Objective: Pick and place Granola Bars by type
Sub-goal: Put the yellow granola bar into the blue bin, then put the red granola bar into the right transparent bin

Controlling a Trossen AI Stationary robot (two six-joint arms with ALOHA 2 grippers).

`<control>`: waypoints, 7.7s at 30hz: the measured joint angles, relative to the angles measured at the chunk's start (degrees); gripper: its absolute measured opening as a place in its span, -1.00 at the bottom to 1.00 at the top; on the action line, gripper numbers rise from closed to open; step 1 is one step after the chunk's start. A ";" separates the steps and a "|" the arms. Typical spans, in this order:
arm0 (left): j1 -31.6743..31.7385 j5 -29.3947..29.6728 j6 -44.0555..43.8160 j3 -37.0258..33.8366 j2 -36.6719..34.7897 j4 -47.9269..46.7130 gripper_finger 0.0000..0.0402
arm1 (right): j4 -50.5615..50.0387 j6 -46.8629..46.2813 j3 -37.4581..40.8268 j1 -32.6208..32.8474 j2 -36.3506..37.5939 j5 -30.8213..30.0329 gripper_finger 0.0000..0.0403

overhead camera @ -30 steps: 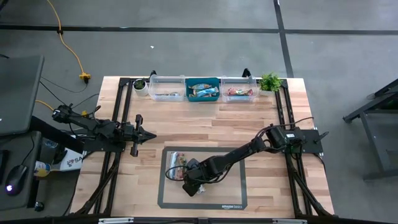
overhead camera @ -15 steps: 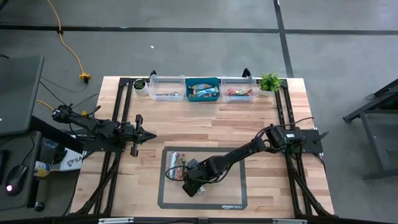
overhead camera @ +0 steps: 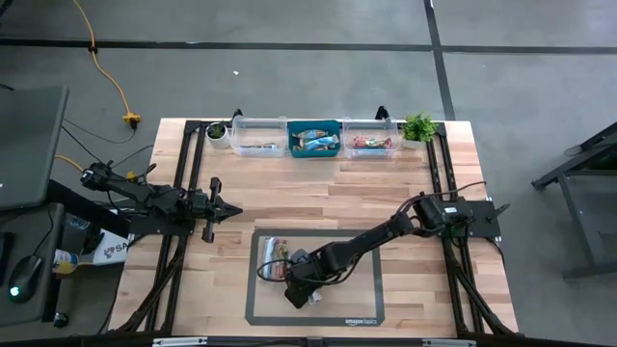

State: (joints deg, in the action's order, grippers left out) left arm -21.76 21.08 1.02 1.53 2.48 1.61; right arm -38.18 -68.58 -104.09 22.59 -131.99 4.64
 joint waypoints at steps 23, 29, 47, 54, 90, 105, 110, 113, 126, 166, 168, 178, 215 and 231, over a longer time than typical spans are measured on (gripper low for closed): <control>-0.01 0.00 0.00 0.00 0.00 -0.01 -0.99 | 9.18 11.16 -0.10 -0.19 12.26 -11.44 -0.69; -0.01 0.01 0.00 -0.01 0.00 0.00 -0.99 | 16.82 22.97 -0.09 -0.55 13.19 -18.04 -0.69; -0.01 0.00 0.00 0.00 0.02 -0.01 -0.99 | 41.05 47.96 -0.09 -0.96 19.59 -21.87 -0.69; -0.02 0.00 0.00 0.01 0.02 0.00 -0.99 | 41.46 57.13 -0.09 -1.11 26.14 -24.71 -0.69; 0.00 0.00 0.00 0.01 0.02 0.00 -0.99 | 33.54 75.39 -0.09 -22.23 32.40 -43.34 -0.69; -0.01 0.00 0.00 0.01 0.01 0.00 -0.99 | 7.57 72.28 -0.09 -49.87 30.46 -19.01 -0.69; -0.02 0.00 0.00 0.01 0.02 -0.02 -0.99 | 5.66 79.49 -0.09 -55.88 27.90 -9.00 -0.69; -0.02 0.00 0.00 0.01 0.02 0.00 -0.99 | 5.08 83.88 -0.09 -58.33 25.56 -4.10 -0.69; 0.00 0.00 0.00 0.00 0.02 -0.01 -0.99 | 2.37 95.39 -0.09 -61.20 12.30 3.31 -0.69; -0.02 0.00 0.00 -0.01 0.01 -0.02 -0.99 | 0.86 122.64 -0.07 -54.84 8.12 -3.64 -0.69; -0.01 0.00 0.00 0.01 0.00 0.00 -0.99 | 0.59 122.41 -0.07 -54.84 8.12 -3.69 -0.68; -0.02 0.00 0.00 0.01 0.02 -0.01 -0.99 | 0.29 120.56 -0.07 -54.79 8.12 -5.79 -0.26; -0.02 0.00 0.00 0.01 0.02 -0.02 -0.99 | 3.72 49.36 -0.09 -29.65 21.95 26.59 -0.09; 0.00 0.00 0.00 0.01 0.00 0.00 -0.99 | 4.49 35.98 -0.09 -8.74 21.85 19.28 -0.09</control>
State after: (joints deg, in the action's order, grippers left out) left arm -21.76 21.08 1.02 1.54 2.48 1.61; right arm -33.69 -32.60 -104.18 13.85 -110.14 23.92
